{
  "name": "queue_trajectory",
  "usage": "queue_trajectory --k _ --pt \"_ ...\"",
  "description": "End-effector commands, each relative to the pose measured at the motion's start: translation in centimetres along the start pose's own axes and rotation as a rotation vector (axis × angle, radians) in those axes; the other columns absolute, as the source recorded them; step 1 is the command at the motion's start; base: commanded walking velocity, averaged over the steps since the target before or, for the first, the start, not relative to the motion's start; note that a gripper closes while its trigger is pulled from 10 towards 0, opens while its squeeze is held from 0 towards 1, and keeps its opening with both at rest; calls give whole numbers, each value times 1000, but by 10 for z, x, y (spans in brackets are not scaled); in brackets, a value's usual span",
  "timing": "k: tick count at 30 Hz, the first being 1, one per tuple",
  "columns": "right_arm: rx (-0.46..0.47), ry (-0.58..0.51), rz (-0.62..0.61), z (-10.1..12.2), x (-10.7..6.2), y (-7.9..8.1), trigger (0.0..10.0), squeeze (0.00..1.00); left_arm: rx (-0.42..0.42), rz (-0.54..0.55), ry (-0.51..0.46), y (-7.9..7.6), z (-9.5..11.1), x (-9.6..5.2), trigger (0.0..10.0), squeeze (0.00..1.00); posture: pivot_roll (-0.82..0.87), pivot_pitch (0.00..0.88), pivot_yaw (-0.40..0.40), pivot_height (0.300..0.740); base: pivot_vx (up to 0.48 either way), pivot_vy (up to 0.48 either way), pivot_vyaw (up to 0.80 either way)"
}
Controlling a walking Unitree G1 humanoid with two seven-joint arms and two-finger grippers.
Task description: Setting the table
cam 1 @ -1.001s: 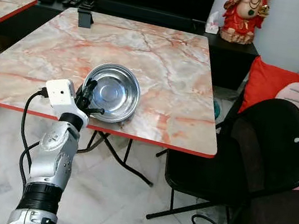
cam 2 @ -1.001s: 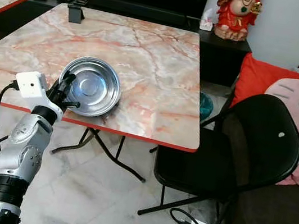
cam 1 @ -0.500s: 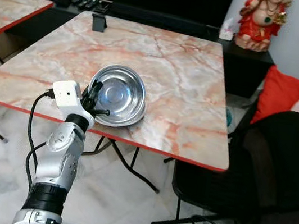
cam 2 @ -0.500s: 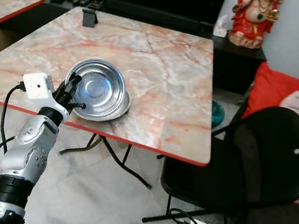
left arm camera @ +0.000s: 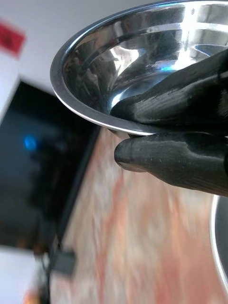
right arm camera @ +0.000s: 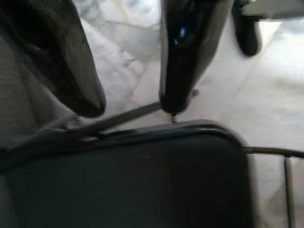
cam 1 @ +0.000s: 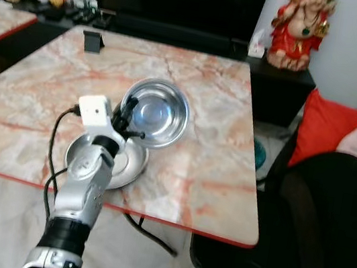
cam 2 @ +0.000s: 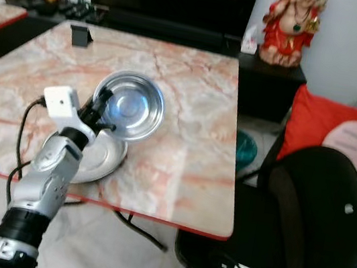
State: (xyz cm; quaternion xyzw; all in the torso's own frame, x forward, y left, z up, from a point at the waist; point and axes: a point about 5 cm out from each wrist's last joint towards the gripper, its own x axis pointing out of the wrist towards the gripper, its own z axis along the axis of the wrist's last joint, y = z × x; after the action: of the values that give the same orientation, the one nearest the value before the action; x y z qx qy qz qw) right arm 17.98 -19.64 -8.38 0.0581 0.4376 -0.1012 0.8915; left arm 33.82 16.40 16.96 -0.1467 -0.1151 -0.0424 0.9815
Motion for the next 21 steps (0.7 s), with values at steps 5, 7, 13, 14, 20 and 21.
queue_trajectory --k 5,7,13,14,20,21 --pt "12 26 -15 -8 -2 -5 10000 0 -2 0 -7 -3 8 3 10000 0 52 0 -45 740 0 0 0" --pt "12 27 -15 -8 -2 -5 10000 0 -3 22 -2 2 11 3 10000 0 52 0 -45 740 0 0 0" --pt "12 27 -16 -8 -2 -5 10000 0 18 128 52 23 17 1 10000 0 54 0 -43 740 0 0 0" --pt "13 27 -16 -8 -2 -5 10000 0 30 169 74 31 18 0 10000 0 54 0 -43 740 0 0 0" --pt "10 32 -10 -9 -2 -5 10000 0 -50 210 207 53 23 -2 10000 0 60 0 -46 740 0 0 0" --pt "8 32 -9 -9 -2 -5 10000 0 -61 210 243 54 22 -2 10000 0 60 0 -46 740 0 0 0"
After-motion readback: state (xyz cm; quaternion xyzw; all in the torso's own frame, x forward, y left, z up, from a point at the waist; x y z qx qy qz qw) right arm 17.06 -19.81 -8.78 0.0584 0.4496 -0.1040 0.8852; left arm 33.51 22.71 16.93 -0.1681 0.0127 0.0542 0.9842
